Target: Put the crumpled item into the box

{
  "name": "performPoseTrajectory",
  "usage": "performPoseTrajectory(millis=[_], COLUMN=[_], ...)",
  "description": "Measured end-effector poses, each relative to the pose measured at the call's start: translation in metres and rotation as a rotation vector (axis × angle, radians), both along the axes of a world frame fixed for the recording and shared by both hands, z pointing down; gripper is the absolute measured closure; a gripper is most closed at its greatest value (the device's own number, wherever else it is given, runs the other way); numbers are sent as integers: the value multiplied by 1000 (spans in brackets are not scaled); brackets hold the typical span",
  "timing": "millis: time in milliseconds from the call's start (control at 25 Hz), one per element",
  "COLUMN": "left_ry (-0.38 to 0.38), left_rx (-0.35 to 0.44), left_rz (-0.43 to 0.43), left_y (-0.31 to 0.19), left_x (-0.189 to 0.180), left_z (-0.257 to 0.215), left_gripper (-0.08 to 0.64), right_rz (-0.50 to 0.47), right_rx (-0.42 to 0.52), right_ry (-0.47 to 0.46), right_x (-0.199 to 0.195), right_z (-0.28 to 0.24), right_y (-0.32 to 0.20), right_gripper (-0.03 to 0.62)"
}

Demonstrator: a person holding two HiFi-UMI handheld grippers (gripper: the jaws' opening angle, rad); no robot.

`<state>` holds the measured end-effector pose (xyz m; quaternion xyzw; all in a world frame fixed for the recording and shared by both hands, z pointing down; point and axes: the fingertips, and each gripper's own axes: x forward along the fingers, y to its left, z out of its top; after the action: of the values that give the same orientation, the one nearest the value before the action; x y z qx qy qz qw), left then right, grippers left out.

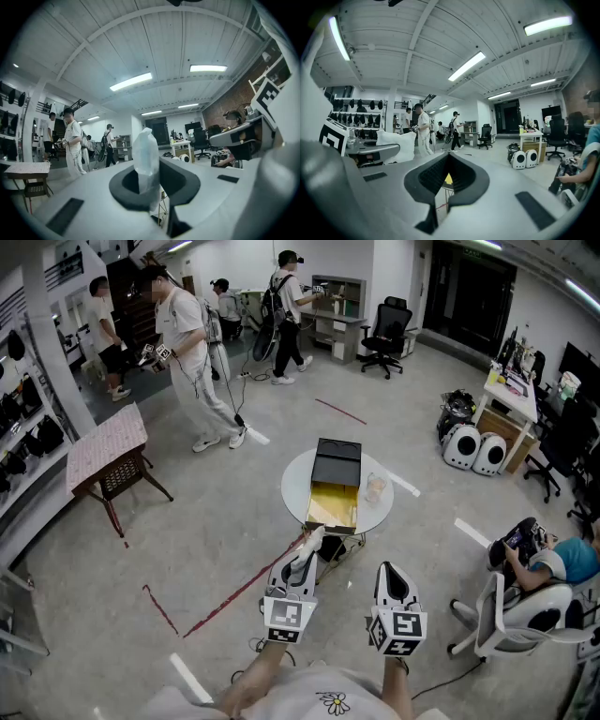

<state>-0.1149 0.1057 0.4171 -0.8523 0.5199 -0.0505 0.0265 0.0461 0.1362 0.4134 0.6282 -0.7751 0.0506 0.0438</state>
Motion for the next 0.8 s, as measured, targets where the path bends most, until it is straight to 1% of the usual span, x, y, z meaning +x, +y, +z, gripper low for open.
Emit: performPoseTrajectory(millis=[440, 680, 800], left_ry=[1, 7, 18], left_rx=[-8, -16, -25], left_rz=[-9, -19, -33], left_y=[6, 13, 18], left_x=[5, 7, 1], left_z=[4, 6, 9], left_gripper=[520, 520, 520], right_rz=[-18, -33, -48], right_rx=[-6, -20, -36], right_ry=[3, -61, -63], right_x=[5, 8, 4], right_z=[7, 13, 20], right_y=[8, 12, 14], right_gripper=[591, 591, 591])
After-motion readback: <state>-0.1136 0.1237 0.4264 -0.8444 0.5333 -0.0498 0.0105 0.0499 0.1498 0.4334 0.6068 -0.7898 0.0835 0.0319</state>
